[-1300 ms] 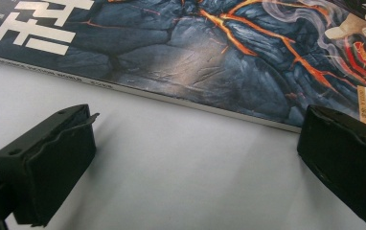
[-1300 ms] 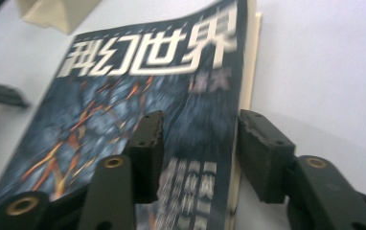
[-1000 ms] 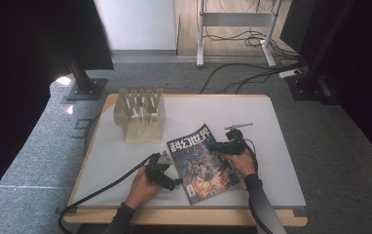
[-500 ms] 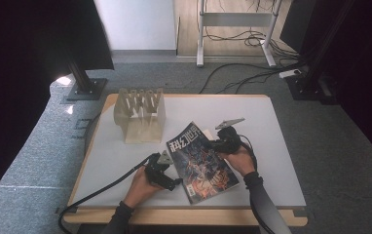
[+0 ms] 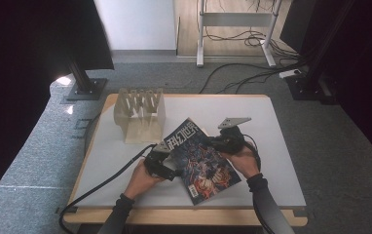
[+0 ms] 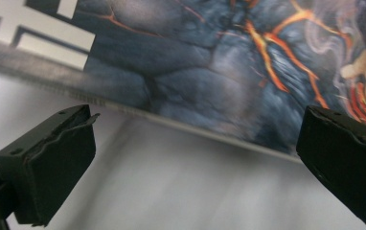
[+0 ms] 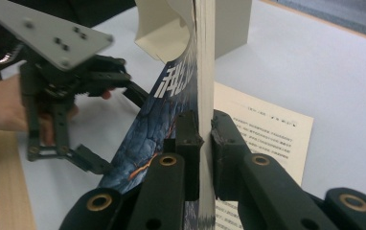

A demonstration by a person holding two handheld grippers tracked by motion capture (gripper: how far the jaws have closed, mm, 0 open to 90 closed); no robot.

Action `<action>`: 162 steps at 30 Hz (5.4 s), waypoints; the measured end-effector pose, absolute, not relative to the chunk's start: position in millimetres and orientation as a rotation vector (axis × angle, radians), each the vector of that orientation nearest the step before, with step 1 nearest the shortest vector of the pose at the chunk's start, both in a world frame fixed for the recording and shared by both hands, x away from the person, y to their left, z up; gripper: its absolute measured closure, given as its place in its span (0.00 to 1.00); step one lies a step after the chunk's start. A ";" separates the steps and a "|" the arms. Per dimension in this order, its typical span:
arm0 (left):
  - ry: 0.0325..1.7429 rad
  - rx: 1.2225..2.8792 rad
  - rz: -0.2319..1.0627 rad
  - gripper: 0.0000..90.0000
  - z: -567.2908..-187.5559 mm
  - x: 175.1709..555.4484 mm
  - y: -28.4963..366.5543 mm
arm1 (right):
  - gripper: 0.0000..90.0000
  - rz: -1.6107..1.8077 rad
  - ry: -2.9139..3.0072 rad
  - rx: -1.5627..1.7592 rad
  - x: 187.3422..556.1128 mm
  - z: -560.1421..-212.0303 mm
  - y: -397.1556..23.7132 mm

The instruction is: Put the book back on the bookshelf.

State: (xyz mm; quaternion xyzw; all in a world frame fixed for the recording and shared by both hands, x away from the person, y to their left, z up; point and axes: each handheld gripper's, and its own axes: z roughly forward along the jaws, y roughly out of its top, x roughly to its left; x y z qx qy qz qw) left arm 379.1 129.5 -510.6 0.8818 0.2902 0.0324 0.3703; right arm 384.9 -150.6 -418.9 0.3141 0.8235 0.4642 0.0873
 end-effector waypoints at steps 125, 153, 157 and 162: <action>0.610 2.076 0.353 0.92 -362.8 357.3 186.8 | 0.00 0.990 2.282 1.229 363.7 -534.5 -230.6; 0.827 1.986 0.464 0.92 -348.0 335.3 270.0 | 0.00 0.979 2.285 1.230 363.7 -537.2 -230.2; 0.879 1.963 0.492 0.92 -344.6 333.0 285.9 | 0.00 0.979 2.284 1.230 363.7 -537.2 -230.2; 0.934 1.928 0.520 0.92 -340.5 332.6 304.7 | 0.00 0.978 2.285 1.228 363.7 -537.3 -230.3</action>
